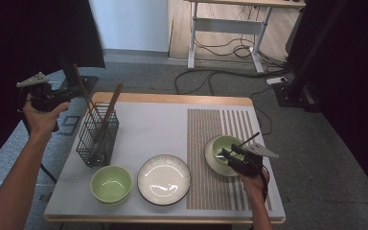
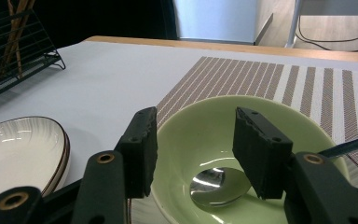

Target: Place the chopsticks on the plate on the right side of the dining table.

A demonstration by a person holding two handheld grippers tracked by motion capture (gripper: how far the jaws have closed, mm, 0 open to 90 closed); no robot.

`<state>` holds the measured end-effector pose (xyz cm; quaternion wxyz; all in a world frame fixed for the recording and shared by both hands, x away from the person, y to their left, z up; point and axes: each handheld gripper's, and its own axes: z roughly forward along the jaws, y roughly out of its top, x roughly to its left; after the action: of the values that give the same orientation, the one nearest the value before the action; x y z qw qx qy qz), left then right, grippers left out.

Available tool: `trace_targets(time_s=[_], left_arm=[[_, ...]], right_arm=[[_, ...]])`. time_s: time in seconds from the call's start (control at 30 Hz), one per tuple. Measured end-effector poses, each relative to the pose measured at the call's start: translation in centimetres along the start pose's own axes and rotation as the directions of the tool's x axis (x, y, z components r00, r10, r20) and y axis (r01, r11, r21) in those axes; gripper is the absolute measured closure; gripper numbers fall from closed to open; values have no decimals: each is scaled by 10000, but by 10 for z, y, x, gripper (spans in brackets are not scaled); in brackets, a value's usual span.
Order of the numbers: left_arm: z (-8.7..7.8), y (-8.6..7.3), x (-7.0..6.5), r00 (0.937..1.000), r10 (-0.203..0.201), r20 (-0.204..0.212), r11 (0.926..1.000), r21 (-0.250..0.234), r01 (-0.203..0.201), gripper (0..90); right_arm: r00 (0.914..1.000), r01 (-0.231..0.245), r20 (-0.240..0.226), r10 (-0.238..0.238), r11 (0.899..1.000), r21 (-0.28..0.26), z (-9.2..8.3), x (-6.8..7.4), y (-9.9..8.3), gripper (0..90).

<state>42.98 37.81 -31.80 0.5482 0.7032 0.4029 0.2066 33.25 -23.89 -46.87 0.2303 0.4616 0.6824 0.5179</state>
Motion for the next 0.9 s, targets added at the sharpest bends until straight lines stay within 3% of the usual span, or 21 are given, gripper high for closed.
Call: trace_targets(time_s=[0.9], left_arm=[[20,22,-11,9998,85,193,9994,-323,-78,847]], right_arm=[[9999,-125,62,126,9999,-116,-4,-5,0,499]])
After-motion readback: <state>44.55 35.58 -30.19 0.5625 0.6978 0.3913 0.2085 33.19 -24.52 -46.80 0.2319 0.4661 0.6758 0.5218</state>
